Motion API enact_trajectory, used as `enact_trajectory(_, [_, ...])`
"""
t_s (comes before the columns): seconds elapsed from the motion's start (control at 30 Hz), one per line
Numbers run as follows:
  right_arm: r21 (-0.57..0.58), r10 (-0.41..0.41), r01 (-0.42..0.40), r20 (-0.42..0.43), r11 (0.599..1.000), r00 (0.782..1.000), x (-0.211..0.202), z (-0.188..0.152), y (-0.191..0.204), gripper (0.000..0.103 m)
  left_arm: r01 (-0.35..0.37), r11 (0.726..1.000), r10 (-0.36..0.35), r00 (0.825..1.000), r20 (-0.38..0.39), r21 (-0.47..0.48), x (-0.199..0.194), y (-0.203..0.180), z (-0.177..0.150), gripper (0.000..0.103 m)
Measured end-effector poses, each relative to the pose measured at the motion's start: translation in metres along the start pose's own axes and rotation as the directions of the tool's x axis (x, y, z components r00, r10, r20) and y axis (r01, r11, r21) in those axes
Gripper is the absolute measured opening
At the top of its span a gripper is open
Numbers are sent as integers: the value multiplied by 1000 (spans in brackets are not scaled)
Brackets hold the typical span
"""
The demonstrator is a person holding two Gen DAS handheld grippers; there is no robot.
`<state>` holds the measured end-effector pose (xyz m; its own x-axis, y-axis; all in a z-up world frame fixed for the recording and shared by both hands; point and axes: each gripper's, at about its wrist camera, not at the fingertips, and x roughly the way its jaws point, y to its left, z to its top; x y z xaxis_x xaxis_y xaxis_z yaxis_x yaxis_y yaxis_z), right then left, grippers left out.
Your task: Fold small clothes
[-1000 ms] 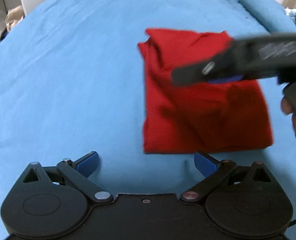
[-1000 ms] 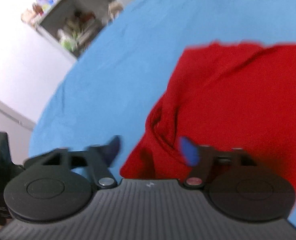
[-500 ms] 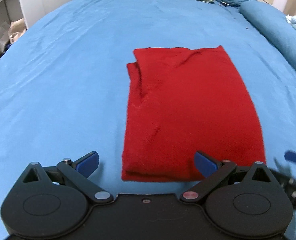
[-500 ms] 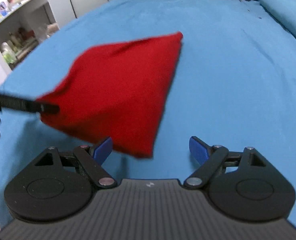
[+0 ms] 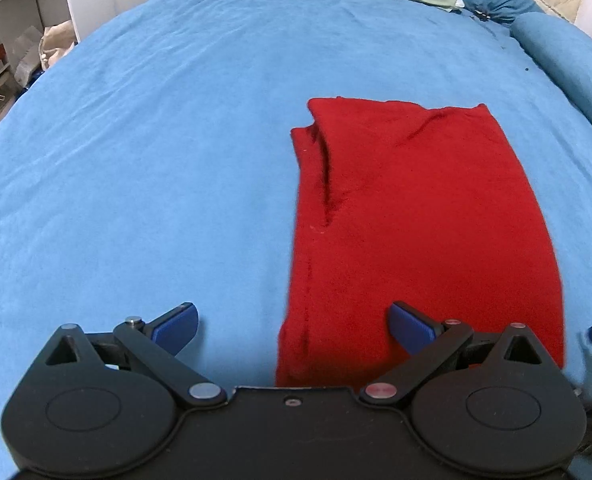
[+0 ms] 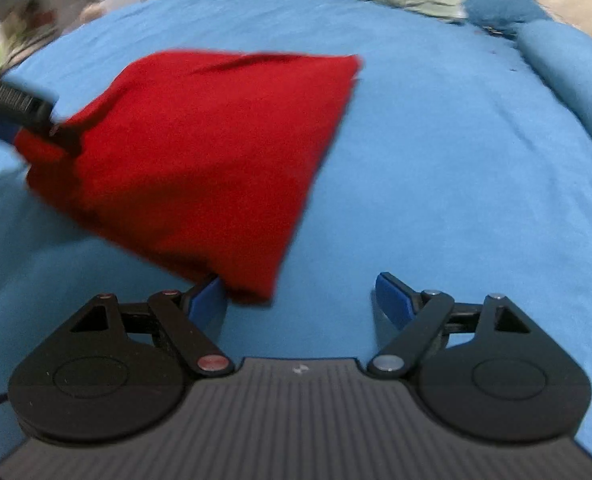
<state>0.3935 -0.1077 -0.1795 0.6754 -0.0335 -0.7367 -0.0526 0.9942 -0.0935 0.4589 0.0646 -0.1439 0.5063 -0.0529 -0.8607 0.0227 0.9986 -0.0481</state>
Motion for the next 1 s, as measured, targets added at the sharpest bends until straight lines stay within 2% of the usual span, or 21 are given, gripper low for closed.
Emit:
enact_trajectory(0.07, [73,-19,19,1,997,1000,-3,1,-12,97,-21,1000,21,1000,-10,7,2,4,-3,103])
enact_trajectory(0.13, [101,-51,52,-18,994,999,-2,-3,-18,97,-35,999,36,999,-25,20,8,10,-10,103])
enact_trajectory(0.2, [118,-27,31,-39,993,999,0,-7,-23,97,-31,1000,31,999,-41,7,13,17,-17,103])
enact_trajectory(0.3, [70,-4,8,-50,998,999,-6,-9,-17,97,-5,1000,5,1000,-29,-13,13,24,-22,103])
enact_trajectory(0.37, [58,43,-40,-55,998,998,-14,-7,-22,98,-9,1000,9,1000,-29,-2,7,20,-19,102])
enact_trajectory(0.53, [103,156,-150,-53,983,986,-47,20,-50,100,18,1000,-19,998,64,14,-38,18,2,101])
enact_trajectory(0.67, [141,221,-216,-22,966,975,-67,69,-74,103,33,999,-37,990,136,34,-58,13,42,103])
enact_trajectory(0.73, [172,250,-241,-34,955,968,-60,94,-80,103,78,996,-83,991,104,46,-44,11,66,103])
enact_trajectory(0.83, [233,305,-280,-77,931,949,-28,118,-85,103,161,987,-161,987,20,7,-5,11,87,102])
enact_trajectory(0.9, [275,334,-291,-122,916,935,2,122,-80,103,206,978,-207,978,-16,-35,22,13,93,98])
enact_trajectory(0.97, [316,366,-306,-150,898,919,33,121,-74,103,234,970,-238,970,-51,-70,44,17,95,86])
enact_trajectory(1.0, [330,362,-298,-155,896,919,44,120,-72,103,248,964,-254,965,-64,-91,52,18,94,84])
